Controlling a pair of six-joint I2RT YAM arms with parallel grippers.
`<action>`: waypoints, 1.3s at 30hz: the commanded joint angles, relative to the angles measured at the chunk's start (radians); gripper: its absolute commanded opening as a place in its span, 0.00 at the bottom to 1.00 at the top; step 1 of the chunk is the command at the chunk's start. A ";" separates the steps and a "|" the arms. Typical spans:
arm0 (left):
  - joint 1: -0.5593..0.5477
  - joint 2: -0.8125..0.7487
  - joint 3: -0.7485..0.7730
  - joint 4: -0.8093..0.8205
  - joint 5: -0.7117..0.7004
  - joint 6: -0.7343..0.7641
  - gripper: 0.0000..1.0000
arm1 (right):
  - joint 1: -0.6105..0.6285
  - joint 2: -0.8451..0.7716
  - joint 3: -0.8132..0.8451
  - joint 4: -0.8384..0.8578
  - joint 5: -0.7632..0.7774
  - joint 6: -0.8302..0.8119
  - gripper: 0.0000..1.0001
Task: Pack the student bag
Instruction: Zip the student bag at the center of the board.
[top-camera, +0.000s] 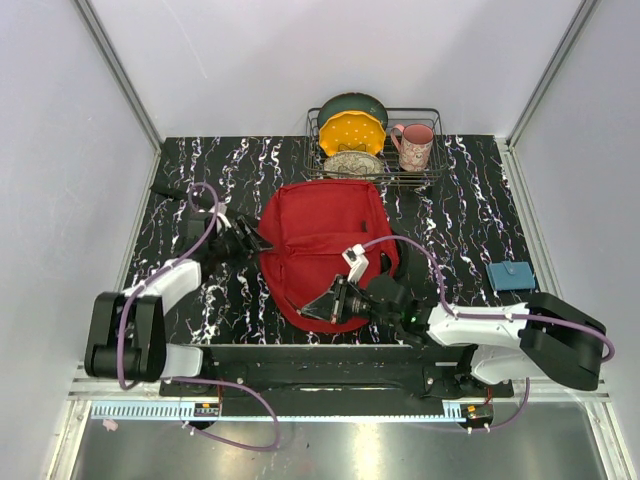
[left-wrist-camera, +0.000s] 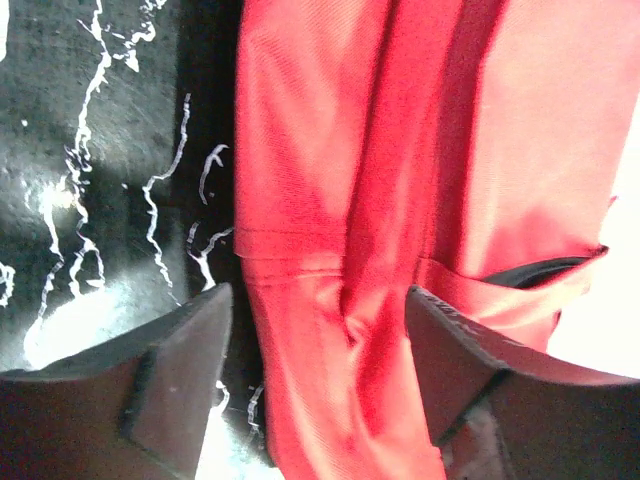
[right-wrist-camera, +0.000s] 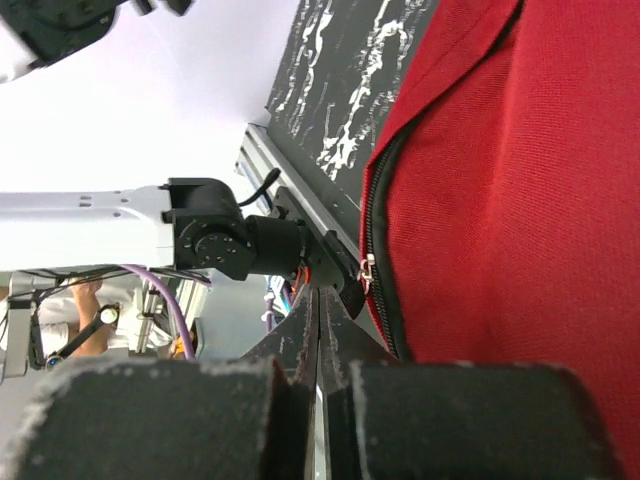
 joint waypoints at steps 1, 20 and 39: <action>0.010 -0.187 -0.030 -0.030 0.003 0.022 0.83 | 0.009 -0.055 -0.009 -0.043 0.099 0.014 0.00; -0.104 -0.809 -0.264 -0.431 -0.007 -0.152 0.99 | 0.006 -0.082 -0.009 -0.067 0.165 0.034 0.00; -0.391 -0.571 -0.244 -0.089 -0.153 -0.321 0.89 | 0.005 -0.094 -0.034 -0.044 0.137 0.055 0.00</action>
